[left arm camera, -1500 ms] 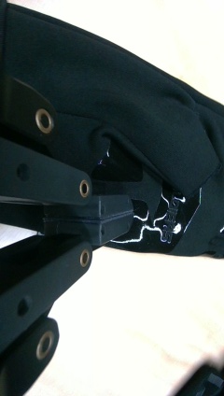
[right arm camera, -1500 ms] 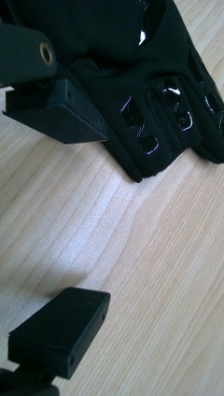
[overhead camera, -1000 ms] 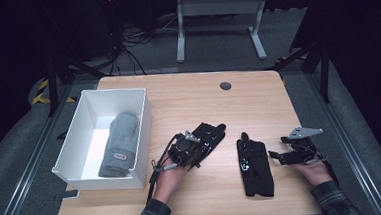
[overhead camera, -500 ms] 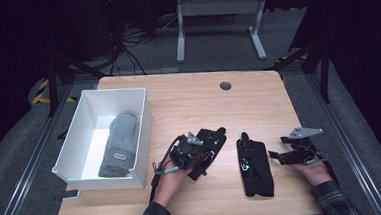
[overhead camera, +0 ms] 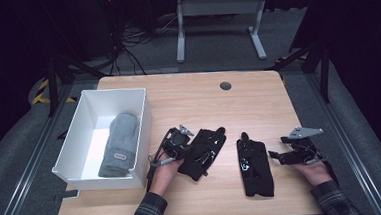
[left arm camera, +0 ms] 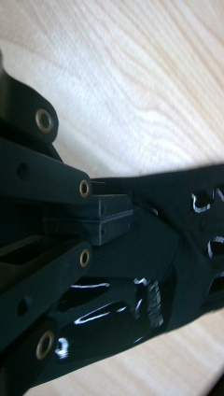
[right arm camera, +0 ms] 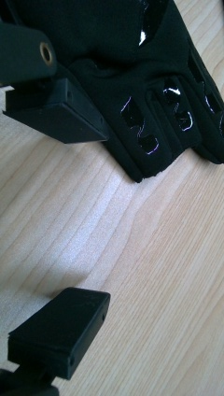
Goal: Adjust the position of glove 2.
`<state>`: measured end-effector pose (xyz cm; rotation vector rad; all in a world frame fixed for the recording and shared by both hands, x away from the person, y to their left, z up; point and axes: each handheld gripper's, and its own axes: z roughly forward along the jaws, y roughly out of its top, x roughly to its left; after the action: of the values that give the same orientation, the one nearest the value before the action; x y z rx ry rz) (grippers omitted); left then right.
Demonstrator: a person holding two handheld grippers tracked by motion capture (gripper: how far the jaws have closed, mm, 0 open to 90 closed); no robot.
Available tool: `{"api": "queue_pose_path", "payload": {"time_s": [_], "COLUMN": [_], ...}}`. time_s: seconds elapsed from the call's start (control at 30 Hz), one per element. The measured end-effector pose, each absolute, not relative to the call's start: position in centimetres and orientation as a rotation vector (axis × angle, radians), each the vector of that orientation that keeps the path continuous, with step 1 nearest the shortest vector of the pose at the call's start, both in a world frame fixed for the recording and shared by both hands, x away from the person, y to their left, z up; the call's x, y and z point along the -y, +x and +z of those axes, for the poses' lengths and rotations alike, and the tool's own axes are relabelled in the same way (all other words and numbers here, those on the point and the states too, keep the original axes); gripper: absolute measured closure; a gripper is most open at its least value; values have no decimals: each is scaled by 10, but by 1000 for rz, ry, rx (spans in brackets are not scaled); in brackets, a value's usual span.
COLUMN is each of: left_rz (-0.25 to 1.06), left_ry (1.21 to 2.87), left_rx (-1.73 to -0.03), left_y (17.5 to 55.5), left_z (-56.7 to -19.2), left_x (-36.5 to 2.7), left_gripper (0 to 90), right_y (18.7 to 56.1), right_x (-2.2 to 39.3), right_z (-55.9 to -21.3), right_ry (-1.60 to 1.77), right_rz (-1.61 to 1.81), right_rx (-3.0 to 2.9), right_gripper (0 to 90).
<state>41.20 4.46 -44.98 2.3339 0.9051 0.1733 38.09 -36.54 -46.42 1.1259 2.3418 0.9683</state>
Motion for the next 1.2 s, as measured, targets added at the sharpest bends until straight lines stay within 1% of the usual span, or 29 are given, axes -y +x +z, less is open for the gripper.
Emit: {"api": "queue_pose_path", "payload": {"time_s": [0.3,0.43,0.47,0.57,0.67,0.77,0.87,0.97,1.1,1.2], "left_rz": [95,135,149,166,161,139,135,123,112,113], "left_ry": [2359,2322,2308,2270,2260,2262,2258,2252,2254,2251], "left_rx": [-802,-816,-836,-875,-908,-915,-923,-923,-917,-923], "left_y": [386,386,388,398,406,411,411,410,407,407], "left_z": [-452,-448,-446,-444,-448,-454,-457,-458,-457,-457], "left_x": [-37,-41,-44,-49,-50,-48,-47,-46,-43,-43], "left_gripper": [900,898,871,826,768,732,725,744,863,886], "right_y": [381,381,381,381,381,381,381,381,381,380], "right_x": [365,365,365,365,365,365,365,365,365,364], "right_z": [-464,-464,-464,-464,-464,-464,-464,-464,-464,-464], "right_ry": [1124,1123,1123,1123,1123,1123,1123,1123,1122,1109], "right_rz": [971,971,972,971,972,971,971,971,970,972], "right_rx": [-2344,-2344,-2343,-2343,-2343,-2343,-2344,-2344,-2343,-2343], "right_gripper": [189,189,189,189,189,189,189,189,192,216]}}
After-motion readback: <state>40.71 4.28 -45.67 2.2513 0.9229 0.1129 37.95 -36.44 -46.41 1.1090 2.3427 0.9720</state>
